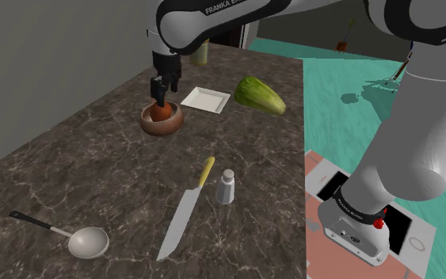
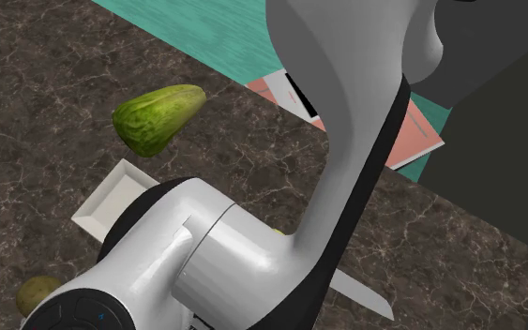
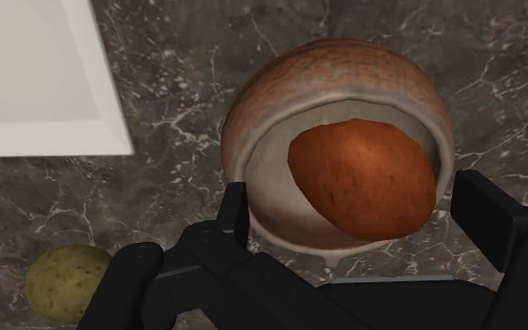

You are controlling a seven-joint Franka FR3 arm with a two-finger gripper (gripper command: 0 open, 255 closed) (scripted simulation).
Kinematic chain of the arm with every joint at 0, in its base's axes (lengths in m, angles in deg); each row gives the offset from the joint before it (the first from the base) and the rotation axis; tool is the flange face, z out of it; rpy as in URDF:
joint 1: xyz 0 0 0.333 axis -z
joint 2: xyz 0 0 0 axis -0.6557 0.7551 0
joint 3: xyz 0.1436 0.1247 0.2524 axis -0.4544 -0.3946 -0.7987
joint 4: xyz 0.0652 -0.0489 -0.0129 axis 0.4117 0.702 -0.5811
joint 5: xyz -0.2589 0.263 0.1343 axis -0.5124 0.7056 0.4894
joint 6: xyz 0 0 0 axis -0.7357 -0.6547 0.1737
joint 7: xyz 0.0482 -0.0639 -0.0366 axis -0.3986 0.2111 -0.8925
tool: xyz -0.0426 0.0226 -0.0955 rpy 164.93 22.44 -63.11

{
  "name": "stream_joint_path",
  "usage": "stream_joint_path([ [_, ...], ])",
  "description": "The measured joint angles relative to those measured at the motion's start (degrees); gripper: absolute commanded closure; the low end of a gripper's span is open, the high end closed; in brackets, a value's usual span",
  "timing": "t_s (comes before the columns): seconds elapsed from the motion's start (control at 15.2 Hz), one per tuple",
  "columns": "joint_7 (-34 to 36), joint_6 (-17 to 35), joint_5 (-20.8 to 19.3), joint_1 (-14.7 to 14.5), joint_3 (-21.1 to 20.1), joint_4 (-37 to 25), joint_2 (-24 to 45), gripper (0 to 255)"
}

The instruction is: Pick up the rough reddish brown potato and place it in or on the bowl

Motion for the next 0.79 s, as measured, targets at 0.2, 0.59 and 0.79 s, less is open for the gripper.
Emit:
stream_joint_path([
  [0.2,0.0,-2.0,0.2,-0.1,-0.1,-1.2,-0.8,0],
  [0.59,-0.4,-6.1,0.7,-0.1,-0.3,-3.7,-2.6,0],
  [0.79,-0.5,-6.2,0.7,-0.1,-0.3,-3.7,-2.6,0],
])
